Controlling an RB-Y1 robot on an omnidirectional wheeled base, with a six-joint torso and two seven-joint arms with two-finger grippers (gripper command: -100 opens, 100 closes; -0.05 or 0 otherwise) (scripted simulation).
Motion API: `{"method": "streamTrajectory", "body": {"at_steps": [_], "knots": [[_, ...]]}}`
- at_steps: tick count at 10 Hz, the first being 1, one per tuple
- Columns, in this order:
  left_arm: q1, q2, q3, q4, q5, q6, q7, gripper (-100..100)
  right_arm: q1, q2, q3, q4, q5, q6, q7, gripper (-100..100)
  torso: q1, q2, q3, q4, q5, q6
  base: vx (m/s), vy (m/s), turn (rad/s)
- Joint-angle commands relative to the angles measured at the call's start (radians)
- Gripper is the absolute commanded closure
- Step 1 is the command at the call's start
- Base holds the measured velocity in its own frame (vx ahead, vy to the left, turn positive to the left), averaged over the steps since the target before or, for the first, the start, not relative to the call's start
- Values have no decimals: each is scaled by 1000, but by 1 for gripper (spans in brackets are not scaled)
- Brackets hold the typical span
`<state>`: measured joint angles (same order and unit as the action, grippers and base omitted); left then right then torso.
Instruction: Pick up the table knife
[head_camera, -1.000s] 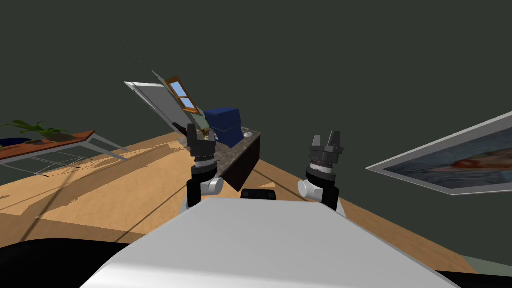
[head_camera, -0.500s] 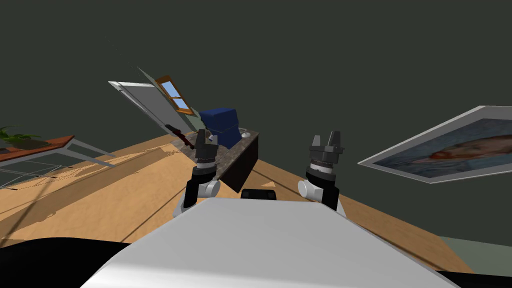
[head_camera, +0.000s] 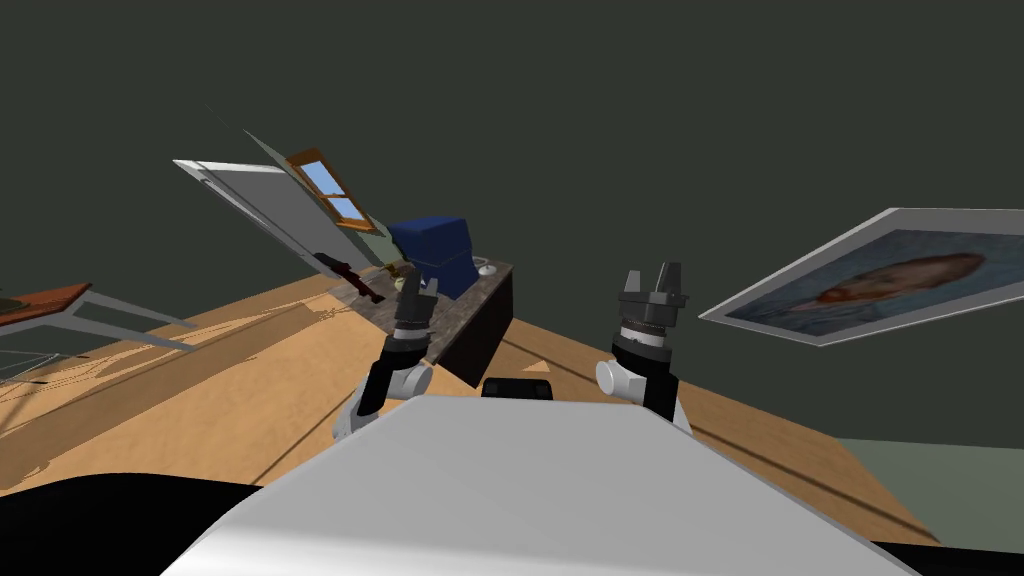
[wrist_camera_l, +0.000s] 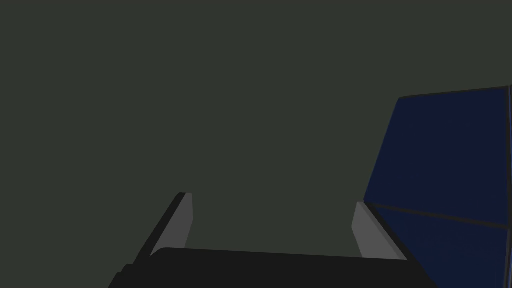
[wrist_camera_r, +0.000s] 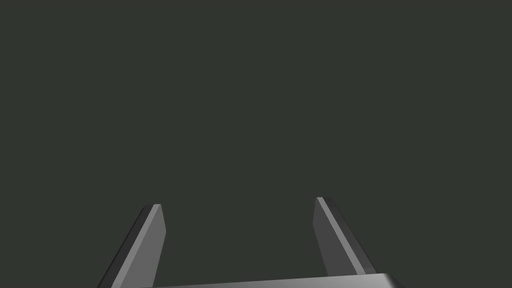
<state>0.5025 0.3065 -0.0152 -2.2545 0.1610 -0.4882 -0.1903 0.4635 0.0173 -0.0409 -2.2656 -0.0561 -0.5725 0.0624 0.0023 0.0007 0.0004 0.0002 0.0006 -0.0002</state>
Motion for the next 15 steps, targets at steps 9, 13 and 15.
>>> {"method": "streamTrajectory", "body": {"at_steps": [9, 13, 15], "knots": [[51, 247, 40, 109, 106, 6, -108, -100, 0, 0, 0, 0, 0, 0, 0, 0, 0, 0, 0, 0, 0, 0, -17, 31, -123], [71, 347, 50, 161, 147, 7, -151, -100, 0, 0, 0, 0, 0, 0, 0, 0, 0, 0, 0, 0, 0, 0, -14, 25, -112], [81, 398, 53, 190, 165, 7, -170, -100, 0, 0, 0, 0, 0, 0, 0, 0, 0, -1, 0, 0, 0, 0, -10, 20, -102]]}}
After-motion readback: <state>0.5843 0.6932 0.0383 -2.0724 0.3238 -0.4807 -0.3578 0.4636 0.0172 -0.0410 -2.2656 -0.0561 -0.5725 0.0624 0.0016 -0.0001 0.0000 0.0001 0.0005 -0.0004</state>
